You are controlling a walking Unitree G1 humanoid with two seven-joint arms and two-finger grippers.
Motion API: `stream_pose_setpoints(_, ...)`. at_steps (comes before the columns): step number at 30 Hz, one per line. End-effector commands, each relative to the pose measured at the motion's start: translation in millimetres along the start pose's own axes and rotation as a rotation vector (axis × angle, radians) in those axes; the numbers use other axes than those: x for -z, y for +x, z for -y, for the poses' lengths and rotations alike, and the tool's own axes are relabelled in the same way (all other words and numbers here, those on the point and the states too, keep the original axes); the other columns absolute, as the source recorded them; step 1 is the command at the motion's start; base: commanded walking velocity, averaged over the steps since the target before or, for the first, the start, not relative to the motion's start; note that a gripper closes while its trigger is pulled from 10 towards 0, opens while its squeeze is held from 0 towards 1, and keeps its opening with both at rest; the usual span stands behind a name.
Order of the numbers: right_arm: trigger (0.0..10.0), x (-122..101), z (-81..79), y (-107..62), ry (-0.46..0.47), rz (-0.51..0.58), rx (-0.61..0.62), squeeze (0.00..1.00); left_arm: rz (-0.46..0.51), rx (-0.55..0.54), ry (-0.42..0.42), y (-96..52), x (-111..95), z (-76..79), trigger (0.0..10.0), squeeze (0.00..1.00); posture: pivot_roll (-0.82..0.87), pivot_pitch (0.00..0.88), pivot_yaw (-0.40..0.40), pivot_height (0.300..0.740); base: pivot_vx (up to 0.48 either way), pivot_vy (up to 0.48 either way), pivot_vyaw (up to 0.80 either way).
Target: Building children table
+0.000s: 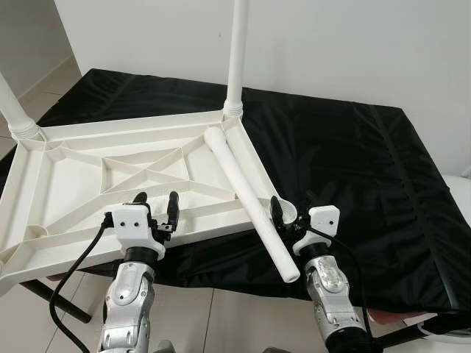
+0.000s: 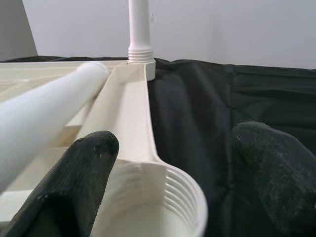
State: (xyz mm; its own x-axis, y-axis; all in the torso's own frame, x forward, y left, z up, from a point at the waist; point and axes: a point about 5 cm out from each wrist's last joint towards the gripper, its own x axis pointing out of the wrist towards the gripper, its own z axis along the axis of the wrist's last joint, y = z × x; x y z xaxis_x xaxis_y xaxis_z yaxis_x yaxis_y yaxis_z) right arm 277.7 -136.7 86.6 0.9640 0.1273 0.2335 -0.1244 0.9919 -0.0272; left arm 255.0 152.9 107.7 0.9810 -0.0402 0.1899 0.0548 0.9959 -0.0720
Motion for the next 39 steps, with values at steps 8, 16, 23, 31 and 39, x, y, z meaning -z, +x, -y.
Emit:
stream_pose_setpoints(8, 10.0, -0.1, 5.7, 2.1, -0.016, 0.012, 0.01, 0.0, -0.032, -0.012, -0.007, -2.0, 7.6, 0.9, 10.0, 0.0, 0.02, 0.0, -0.026, 0.74, 0.0, 0.0, 0.0)
stream_pose_setpoints(16, 10.0, 1.0, 8.1, 3.7, -0.03, 0.01, 0.003, 0.0, -0.022, 0.014, 0.027, 0.8, 5.9, -0.7, 10.0, 0.0, 0.02, 0.0, -0.028, 0.74, 0.0, 0.0, 0.0)
stream_pose_setpoints(23, 10.0, 3.3, 10.0, -1.2, -0.038, 0.002, 0.004, 0.0, -0.028, 0.034, 0.031, -1.8, 7.5, 1.9, 10.0, 0.0, 0.01, 0.0, -0.027, 0.74, 0.0, 0.0, 0.0)
stream_pose_setpoints(31, 10.0, 3.4, 9.2, -2.7, -0.041, 0.005, -0.003, 0.0, -0.03, 0.04, 0.033, -4.8, 8.5, 5.1, 10.0, 0.0, 0.02, 0.0, -0.036, 0.74, 0.0, 0.0, 0.0)
stream_pose_setpoints(39, 10.0, 2.7, 9.5, -1.8, -0.042, 0.007, -0.007, 0.0, -0.03, 0.029, 0.032, -5.9, 8.7, 5.0, 10.0, 0.0, 0.02, 0.0, -0.042, 0.74, 0.0, 0.0, 0.0)
